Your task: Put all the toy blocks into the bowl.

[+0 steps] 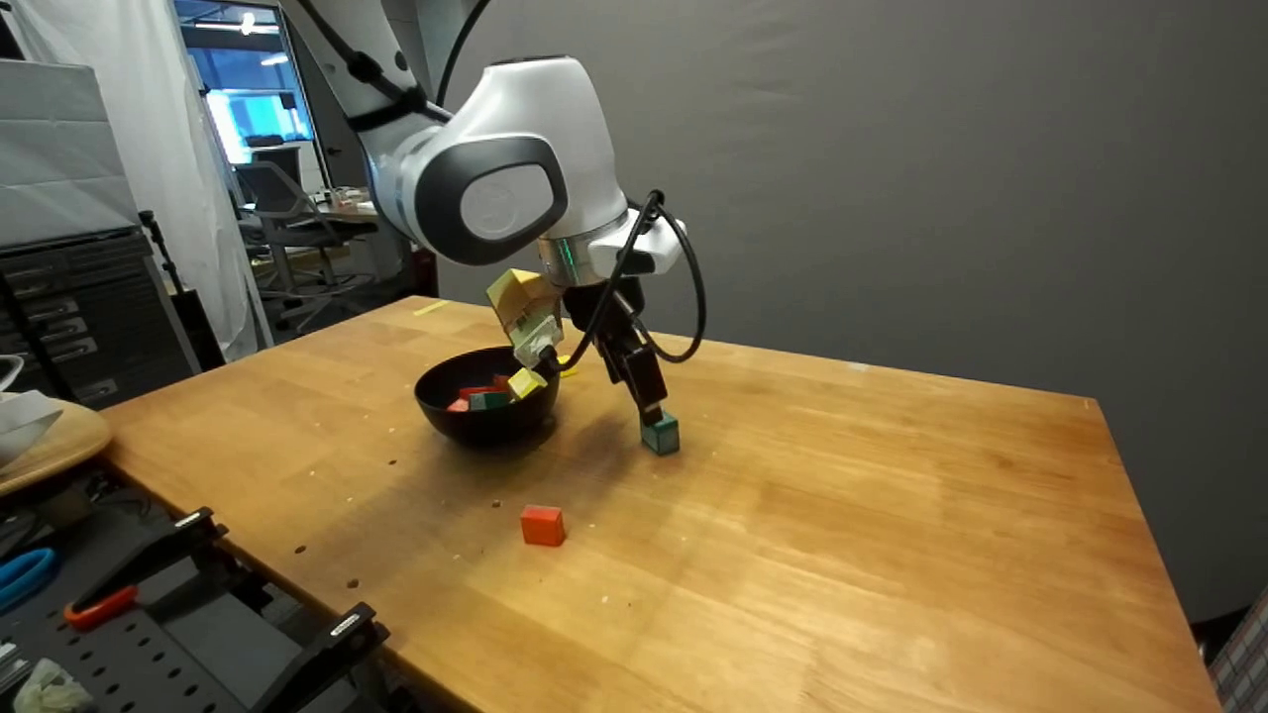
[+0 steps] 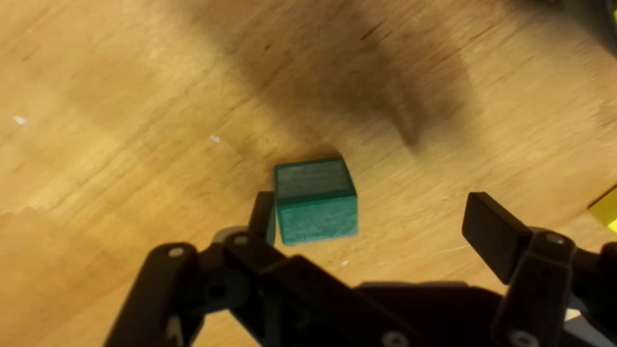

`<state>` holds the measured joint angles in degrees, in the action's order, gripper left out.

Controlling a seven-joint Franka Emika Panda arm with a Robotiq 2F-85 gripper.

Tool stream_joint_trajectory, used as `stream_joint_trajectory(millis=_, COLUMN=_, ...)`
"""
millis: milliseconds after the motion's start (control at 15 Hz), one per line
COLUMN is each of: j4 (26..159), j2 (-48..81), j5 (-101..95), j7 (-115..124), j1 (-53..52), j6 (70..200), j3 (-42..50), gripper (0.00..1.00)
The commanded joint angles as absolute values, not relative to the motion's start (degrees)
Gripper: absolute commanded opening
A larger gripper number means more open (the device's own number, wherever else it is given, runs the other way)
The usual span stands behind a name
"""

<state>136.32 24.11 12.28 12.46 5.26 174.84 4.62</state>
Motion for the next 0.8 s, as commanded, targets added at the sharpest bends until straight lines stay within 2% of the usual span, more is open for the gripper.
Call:
stream_joint_trajectory(millis=0, j4=139.3, j2=20.1, j5=12.5, j7=4.0, j1=11.5, j6=177.6, j3=-2.0, gripper=1.0)
stream_joint_trajectory(millis=67, j4=139.6, j2=21.3, j5=12.7, j7=7.5, j1=8.3, j6=182.7, j3=0.9, gripper=1.0)
stream_joint_trajectory(millis=133, j4=137.7, j2=21.9, j5=12.3, j7=7.3, j1=9.0, j6=177.0, j3=0.6, gripper=1.0)
stream_joint_trajectory(millis=333, j4=137.6, j2=23.5, j5=12.1, j7=8.8, j1=7.3, j6=180.4, j3=2.4, gripper=1.0)
stream_joint_trajectory(millis=733, j4=131.7, j2=28.3, j5=14.0, j7=10.0, j1=10.5, j6=174.7, j3=0.1, gripper=1.0)
